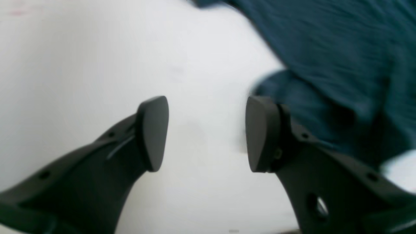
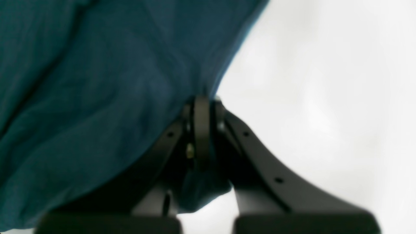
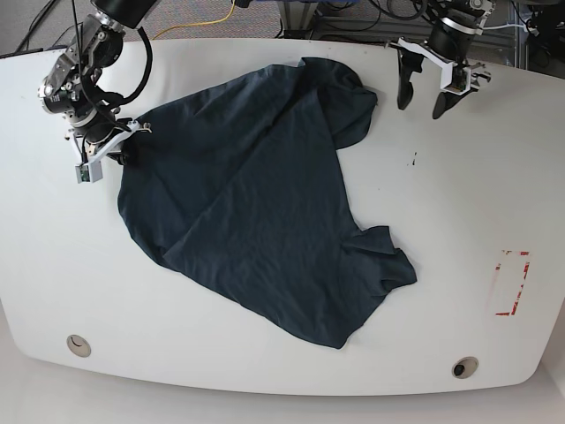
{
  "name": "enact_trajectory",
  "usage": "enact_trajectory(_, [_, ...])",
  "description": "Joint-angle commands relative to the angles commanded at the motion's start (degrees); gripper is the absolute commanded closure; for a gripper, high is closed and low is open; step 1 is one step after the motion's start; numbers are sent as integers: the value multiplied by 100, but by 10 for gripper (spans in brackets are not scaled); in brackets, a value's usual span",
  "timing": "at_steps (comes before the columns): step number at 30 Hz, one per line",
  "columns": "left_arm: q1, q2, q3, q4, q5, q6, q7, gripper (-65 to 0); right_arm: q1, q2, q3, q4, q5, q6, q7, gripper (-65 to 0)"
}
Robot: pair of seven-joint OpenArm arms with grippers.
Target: Layout the t-shirt on the table in an organized manner, then fold the t-shirt properly
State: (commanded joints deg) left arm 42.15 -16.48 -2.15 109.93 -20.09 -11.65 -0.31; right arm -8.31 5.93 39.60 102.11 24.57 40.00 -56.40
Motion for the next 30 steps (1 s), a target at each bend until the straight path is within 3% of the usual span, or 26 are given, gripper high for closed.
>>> enact_trajectory(3, [-264,0,0,0,-492,-167,651,-358,-79,-62,-229,176,-35,0,0,0])
enact_trajectory(11, [-967,-9,-9,-26,-1275,-167,1811,-357,-255,-97,-554,475,-35,0,0,0])
enact_trajectory(23, [-1749,141,132,-79,-1327,-176,3710,-357,-352,-105,-580,501,0,0,0,0])
enact_trajectory(30, [-1916,308,132,-114,-1327,-176,4404,-358,-352,-105,-580,501,-9,0,0,0])
